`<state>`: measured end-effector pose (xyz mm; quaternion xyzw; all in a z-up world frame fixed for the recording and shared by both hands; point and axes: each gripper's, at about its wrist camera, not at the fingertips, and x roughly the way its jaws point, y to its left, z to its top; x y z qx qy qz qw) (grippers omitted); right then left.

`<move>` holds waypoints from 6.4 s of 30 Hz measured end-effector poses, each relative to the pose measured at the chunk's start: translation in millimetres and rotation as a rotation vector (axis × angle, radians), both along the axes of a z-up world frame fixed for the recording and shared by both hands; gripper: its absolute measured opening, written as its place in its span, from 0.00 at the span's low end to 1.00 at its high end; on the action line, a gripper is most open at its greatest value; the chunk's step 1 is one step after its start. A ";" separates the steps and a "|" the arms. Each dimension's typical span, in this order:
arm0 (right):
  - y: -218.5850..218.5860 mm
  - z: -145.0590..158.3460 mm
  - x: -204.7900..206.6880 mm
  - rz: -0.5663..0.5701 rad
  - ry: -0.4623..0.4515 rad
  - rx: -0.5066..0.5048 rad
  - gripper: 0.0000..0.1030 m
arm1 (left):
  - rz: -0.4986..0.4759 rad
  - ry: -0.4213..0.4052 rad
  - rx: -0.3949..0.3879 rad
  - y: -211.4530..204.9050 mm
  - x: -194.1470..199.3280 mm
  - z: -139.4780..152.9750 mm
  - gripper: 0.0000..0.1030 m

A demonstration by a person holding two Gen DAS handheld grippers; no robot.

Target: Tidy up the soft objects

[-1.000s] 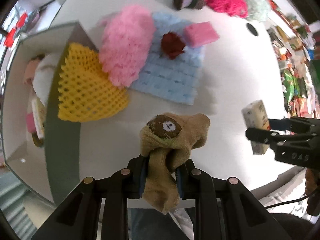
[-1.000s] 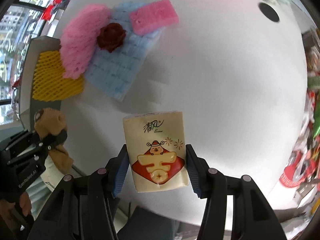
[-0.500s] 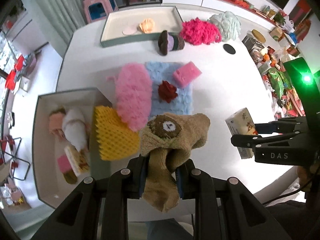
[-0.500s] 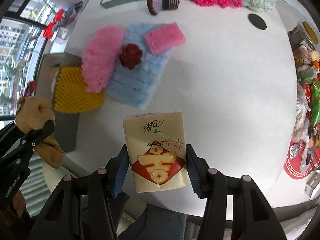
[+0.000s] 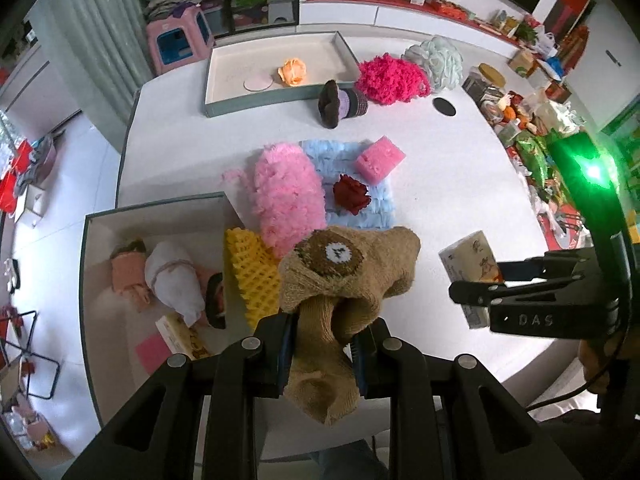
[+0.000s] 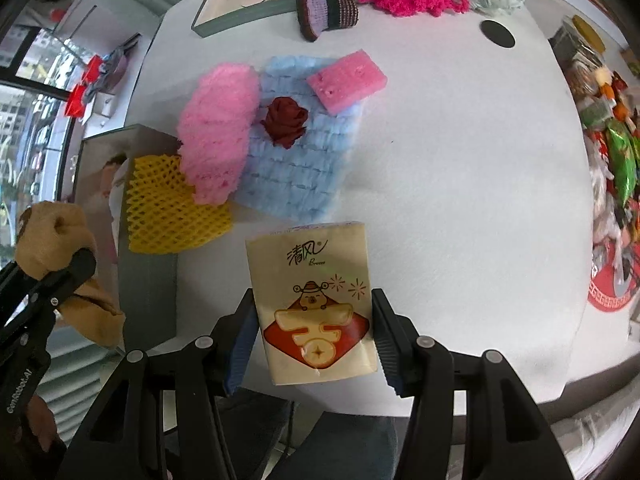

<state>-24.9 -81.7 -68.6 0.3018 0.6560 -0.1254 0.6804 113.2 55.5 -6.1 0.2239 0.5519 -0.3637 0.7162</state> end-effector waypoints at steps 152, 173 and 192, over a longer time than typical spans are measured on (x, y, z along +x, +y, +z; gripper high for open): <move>211.9 43.0 175.2 0.513 -0.088 -0.025 1.00 | 0.710 0.107 0.102 224.7 79.9 -63.9 1.00; 195.4 59.8 158.6 0.502 -0.162 0.042 1.00 | 0.666 0.001 0.250 193.4 66.9 -34.4 1.00; 111.1 46.6 122.8 0.397 -0.167 0.109 1.00 | 0.598 -0.016 0.345 112.9 36.0 -30.9 1.00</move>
